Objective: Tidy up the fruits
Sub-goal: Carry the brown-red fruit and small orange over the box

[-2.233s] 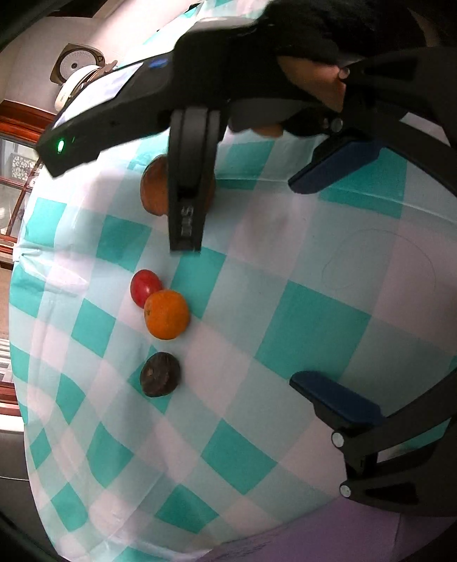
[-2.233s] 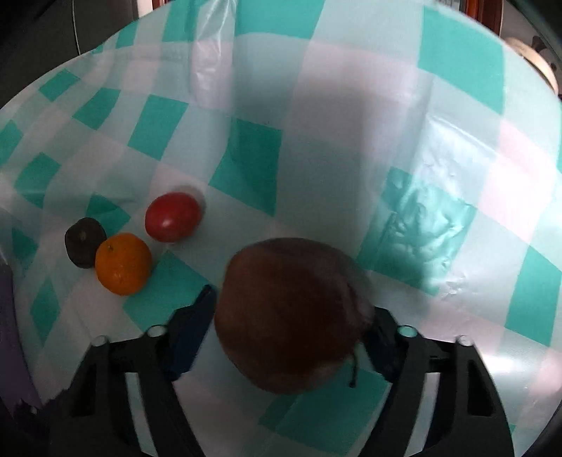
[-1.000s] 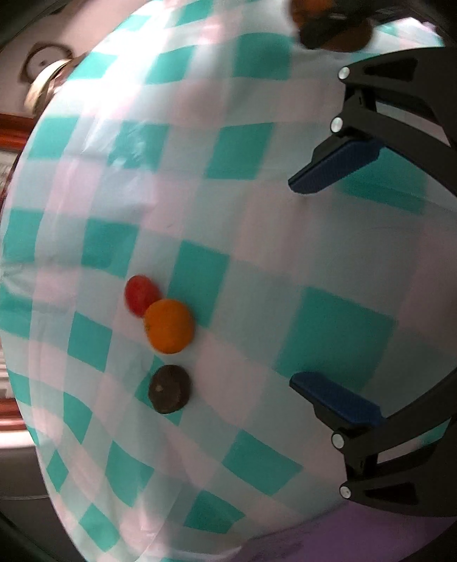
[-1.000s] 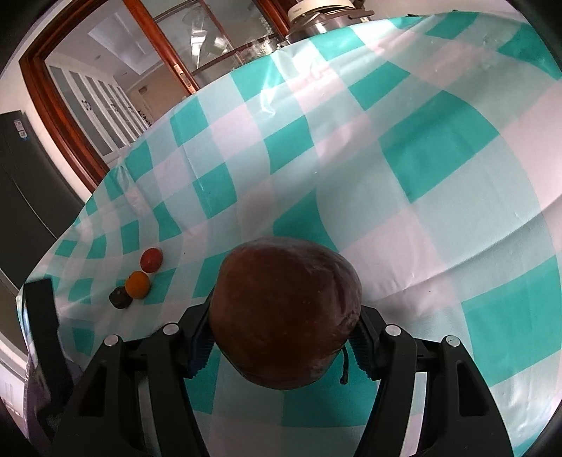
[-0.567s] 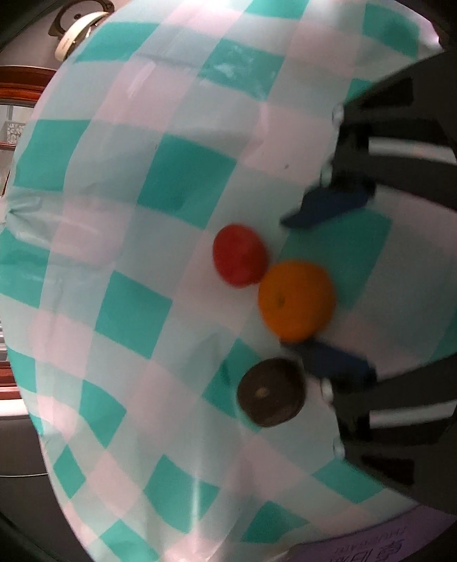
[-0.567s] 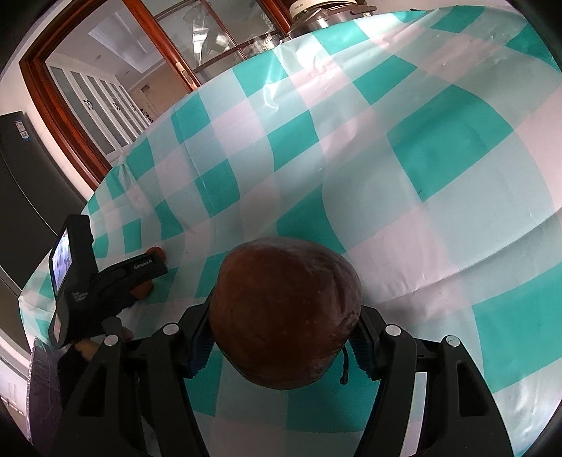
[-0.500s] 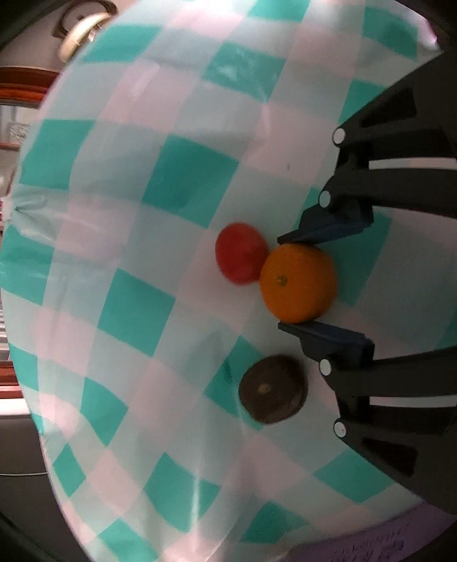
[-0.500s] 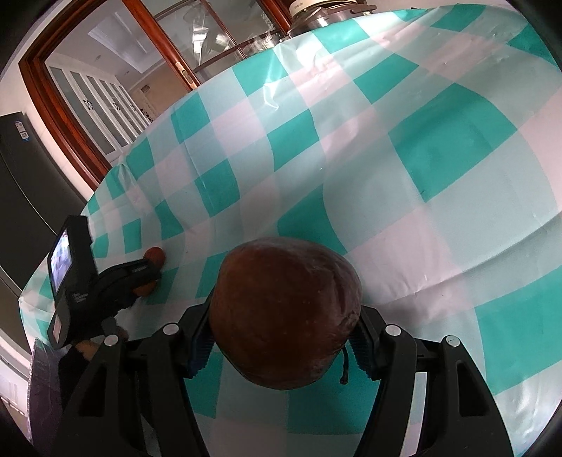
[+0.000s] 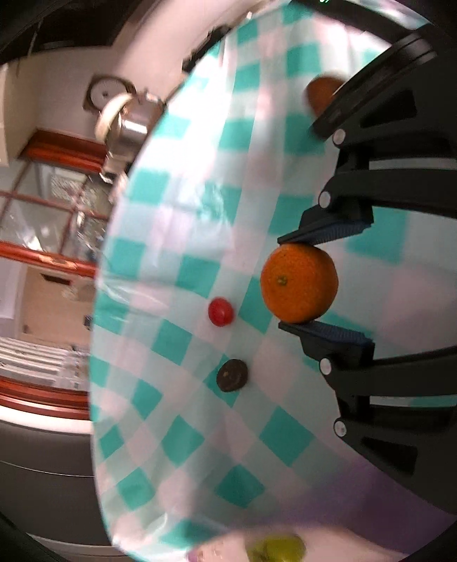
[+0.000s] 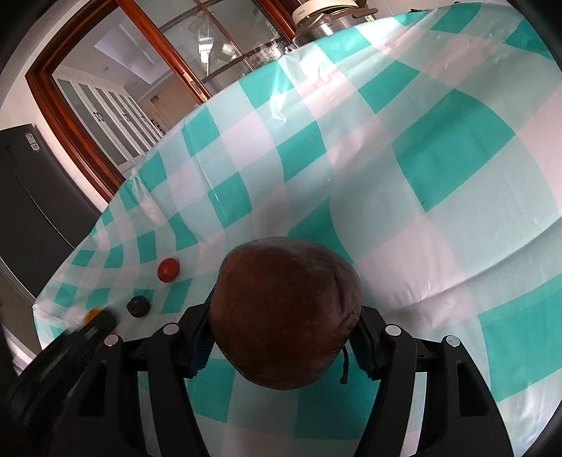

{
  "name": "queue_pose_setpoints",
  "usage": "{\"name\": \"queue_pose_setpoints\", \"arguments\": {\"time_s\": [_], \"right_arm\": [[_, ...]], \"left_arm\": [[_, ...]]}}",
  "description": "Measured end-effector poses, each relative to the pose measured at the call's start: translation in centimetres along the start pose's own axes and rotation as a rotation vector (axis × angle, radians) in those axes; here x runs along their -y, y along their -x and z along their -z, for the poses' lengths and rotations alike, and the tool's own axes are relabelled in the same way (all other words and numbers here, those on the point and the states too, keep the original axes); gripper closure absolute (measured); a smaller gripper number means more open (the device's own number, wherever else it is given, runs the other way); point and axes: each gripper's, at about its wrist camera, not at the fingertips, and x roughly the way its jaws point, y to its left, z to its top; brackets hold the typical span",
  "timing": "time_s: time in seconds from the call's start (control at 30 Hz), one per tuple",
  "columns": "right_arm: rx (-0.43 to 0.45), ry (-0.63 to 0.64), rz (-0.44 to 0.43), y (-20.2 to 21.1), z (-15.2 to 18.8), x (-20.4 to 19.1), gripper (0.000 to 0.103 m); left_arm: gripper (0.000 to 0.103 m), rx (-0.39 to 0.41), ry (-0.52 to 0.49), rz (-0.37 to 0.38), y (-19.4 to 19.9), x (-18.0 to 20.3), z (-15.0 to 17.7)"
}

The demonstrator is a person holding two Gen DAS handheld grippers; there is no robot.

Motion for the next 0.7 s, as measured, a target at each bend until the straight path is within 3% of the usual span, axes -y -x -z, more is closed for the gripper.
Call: {"name": "queue_pose_setpoints", "arguments": {"time_s": [0.2,0.27,0.4,0.47,0.57,0.6,0.7], "right_arm": [[0.0,0.049,-0.008,3.3,1.9,-2.1,0.039],[-0.006,0.062,-0.052,5.3,3.3,-3.7,0.039],[-0.025,0.188,-0.201,10.4,5.6,-11.1,0.039],[-0.031,0.29,-0.253,12.5,6.3,-15.5,0.039],[-0.085,0.46,-0.335,14.7,8.1,-23.2,0.039],[-0.112,0.499,-0.344,14.7,8.7,-25.0,0.039],[-0.237,0.672,-0.31,13.3,11.9,-30.6,0.039]], "left_arm": [[0.062,0.03,-0.033,0.088,10.0,-0.9,1.1],[0.061,0.05,-0.047,0.094,14.0,-2.9,1.0],[0.061,0.036,-0.037,0.112,19.3,-8.7,-0.2],[0.061,0.039,-0.034,0.089,21.7,-12.1,-0.6],[0.061,0.056,-0.06,-0.026,24.4,-17.3,-0.9],[0.061,0.024,-0.074,-0.066,24.5,-19.5,-0.8],[0.061,-0.083,-0.072,-0.09,23.1,-24.0,-0.6]]}}
